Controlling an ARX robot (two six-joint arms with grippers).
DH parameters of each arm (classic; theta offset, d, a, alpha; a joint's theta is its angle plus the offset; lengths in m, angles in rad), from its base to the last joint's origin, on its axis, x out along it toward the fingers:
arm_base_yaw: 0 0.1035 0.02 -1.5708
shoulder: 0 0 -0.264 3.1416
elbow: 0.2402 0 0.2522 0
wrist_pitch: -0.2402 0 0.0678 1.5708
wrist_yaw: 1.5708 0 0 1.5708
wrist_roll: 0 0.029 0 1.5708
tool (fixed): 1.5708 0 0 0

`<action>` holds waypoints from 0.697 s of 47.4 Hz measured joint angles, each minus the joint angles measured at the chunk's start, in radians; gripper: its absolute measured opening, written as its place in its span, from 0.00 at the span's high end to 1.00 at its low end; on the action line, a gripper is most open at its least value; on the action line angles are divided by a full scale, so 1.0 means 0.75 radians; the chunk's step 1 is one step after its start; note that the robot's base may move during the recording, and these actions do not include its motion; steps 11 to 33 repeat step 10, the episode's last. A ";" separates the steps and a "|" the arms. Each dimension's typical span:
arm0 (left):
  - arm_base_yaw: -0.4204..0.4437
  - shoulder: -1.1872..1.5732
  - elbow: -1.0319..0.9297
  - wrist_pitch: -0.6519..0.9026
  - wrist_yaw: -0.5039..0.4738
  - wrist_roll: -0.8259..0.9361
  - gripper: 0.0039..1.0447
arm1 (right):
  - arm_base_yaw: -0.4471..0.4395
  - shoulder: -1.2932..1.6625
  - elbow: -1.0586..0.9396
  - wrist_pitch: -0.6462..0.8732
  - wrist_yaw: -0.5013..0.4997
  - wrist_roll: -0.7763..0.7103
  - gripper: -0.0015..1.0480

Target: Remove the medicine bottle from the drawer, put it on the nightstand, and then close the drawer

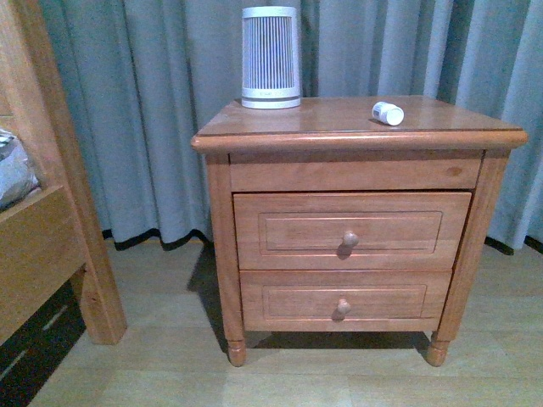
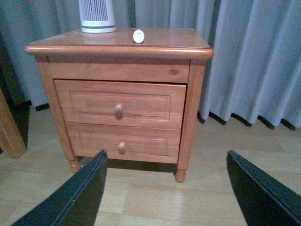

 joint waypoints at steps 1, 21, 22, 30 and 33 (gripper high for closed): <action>0.000 0.000 0.000 0.000 0.000 0.000 0.06 | 0.000 0.000 0.001 0.000 0.000 0.000 0.16; 0.000 0.000 0.000 0.000 0.000 0.000 0.06 | 0.000 0.000 0.001 0.000 0.000 0.000 0.07; 0.000 0.000 0.000 0.000 0.000 0.000 0.06 | 0.000 0.000 0.001 0.000 0.000 0.000 0.07; 0.000 0.000 0.000 0.000 0.000 0.000 0.06 | 0.000 0.000 0.001 0.000 0.000 0.000 0.07; 0.000 0.000 0.000 0.000 0.000 0.000 0.06 | 0.000 0.000 0.001 0.000 0.000 0.000 0.07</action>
